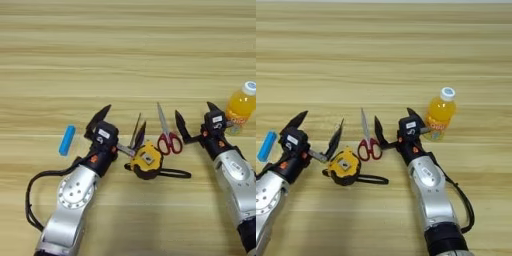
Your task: Move the objects on the table
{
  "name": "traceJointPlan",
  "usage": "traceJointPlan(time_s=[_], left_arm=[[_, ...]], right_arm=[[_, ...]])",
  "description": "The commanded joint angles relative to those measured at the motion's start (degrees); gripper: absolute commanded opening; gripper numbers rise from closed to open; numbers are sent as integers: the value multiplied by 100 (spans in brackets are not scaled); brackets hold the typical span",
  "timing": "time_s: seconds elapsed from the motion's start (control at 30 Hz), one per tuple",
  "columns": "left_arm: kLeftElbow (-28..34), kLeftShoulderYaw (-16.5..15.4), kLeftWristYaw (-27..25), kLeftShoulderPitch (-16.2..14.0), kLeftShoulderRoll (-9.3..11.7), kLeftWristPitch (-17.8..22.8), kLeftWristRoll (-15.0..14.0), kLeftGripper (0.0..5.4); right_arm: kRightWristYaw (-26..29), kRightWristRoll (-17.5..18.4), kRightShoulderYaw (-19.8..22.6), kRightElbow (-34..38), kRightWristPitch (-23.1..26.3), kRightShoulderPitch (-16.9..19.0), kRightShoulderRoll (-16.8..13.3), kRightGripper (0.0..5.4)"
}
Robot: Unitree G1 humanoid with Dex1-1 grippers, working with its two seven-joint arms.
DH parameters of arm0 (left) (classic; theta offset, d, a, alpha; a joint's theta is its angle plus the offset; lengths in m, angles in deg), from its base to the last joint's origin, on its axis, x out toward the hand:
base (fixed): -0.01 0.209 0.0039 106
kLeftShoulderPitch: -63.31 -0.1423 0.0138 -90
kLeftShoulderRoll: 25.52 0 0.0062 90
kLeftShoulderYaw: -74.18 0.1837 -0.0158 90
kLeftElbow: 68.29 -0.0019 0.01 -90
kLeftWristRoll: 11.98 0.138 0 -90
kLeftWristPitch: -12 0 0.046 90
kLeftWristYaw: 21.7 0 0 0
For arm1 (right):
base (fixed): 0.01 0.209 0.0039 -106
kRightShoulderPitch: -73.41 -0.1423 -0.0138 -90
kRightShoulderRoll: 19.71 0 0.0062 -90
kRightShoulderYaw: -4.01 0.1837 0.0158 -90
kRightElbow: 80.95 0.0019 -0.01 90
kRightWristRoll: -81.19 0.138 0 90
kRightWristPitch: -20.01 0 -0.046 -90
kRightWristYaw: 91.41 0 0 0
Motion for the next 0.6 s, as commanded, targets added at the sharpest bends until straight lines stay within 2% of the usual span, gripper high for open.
traceJointPlan(time_s=[0.03, 0.23, 0.4, 0.6], left_arm=[[-132, 245, -113, 16, -18, 97, 129, 540], [-438, 532, -172, 81, -141, 8, 211, 540], [-1056, 816, -98, 197, -250, -161, 495, 540], [-1256, 842, -53, 205, -268, -259, 536, 540]], right_arm=[[2, 31, 29, -82, -22, -97, 42, 535], [1, 11, 13, -126, -51, -110, 71, 535], [7, -5, -9, -78, -46, -76, 90, 535], [9, -16, -17, -44, -44, -27, 94, 535]])
